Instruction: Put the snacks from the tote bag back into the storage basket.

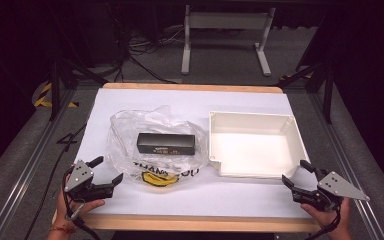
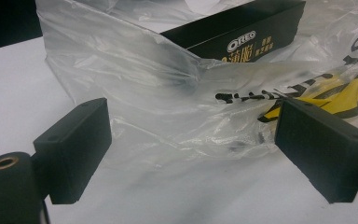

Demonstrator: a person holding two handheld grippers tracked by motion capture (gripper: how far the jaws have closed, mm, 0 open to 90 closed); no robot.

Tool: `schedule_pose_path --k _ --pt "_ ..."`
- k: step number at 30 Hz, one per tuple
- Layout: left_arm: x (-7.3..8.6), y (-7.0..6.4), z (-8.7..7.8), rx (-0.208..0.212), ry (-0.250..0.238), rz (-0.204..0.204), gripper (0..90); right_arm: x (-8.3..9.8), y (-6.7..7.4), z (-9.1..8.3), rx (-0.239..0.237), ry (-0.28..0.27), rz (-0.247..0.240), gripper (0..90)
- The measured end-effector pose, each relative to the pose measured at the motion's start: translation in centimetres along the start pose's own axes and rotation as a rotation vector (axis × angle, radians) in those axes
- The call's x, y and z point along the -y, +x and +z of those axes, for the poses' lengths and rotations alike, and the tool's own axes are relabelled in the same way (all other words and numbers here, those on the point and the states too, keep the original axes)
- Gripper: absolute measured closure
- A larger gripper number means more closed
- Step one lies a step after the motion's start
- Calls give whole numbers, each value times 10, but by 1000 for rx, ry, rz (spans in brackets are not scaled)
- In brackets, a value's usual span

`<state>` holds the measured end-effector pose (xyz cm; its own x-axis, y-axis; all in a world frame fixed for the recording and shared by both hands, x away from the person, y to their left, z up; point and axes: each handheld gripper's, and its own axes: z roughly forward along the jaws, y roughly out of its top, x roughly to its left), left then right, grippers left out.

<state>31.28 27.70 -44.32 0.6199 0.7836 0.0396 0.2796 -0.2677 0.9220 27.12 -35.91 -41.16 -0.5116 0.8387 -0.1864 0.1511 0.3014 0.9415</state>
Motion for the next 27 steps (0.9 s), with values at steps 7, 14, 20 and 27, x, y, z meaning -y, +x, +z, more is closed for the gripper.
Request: schedule_pose_path --k 7,14,20,27 --pt "2 0 -4 -4 -4 -2 119 -7 7 3 -41 2 -6 261" --pt "3 0 -6 -4 -6 -2 119 -7 10 10 -65 29 -18 277" --pt "2 -1 -4 -2 -4 -5 119 -6 8 11 -52 38 -15 264" --pt "2 -1 -1 4 1 -2 119 -5 5 10 -29 38 -1 254"
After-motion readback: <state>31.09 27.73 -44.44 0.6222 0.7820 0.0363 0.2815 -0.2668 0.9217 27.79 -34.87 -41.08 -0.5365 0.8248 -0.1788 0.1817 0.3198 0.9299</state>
